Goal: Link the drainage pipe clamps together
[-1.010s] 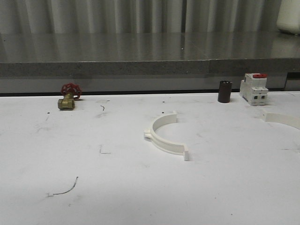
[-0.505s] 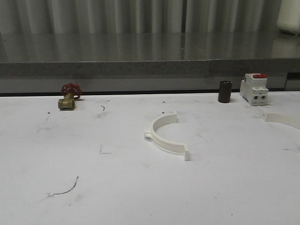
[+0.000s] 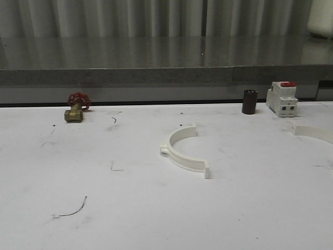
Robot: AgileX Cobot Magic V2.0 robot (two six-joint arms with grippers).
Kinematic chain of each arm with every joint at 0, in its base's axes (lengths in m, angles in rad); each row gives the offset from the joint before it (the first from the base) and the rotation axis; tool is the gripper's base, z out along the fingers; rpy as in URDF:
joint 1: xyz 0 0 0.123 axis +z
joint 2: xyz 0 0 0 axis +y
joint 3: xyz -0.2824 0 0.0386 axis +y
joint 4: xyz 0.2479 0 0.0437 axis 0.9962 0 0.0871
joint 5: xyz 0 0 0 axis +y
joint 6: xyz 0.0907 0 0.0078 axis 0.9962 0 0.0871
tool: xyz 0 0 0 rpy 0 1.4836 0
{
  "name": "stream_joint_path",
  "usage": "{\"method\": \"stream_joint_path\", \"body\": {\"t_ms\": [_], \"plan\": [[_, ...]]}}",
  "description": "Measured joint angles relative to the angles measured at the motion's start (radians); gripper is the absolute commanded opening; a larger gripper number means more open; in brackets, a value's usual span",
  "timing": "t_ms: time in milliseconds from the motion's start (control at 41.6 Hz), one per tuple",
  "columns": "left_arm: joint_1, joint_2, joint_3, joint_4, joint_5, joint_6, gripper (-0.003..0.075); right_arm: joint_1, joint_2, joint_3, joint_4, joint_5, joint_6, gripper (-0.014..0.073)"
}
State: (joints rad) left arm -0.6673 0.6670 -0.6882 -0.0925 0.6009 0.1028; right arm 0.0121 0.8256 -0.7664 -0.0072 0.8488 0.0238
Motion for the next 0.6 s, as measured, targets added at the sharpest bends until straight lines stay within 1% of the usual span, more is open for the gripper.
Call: {"method": "stream_joint_path", "body": {"t_ms": [265,409,601], "plan": [[0.000,0.000,0.000,0.000,-0.002,0.000,0.0335,-0.006,0.321,-0.182,-0.010,0.079,0.002,0.0437],[0.000,0.000,0.000,0.000,-0.002,0.000,0.0335,-0.053,0.494,-0.279,0.007,0.098,0.002,0.0435],[0.000,0.000,0.000,0.000,-0.002,0.000,0.0335,-0.088,0.657,-0.375,0.007,0.097,-0.006,0.0435]]}}
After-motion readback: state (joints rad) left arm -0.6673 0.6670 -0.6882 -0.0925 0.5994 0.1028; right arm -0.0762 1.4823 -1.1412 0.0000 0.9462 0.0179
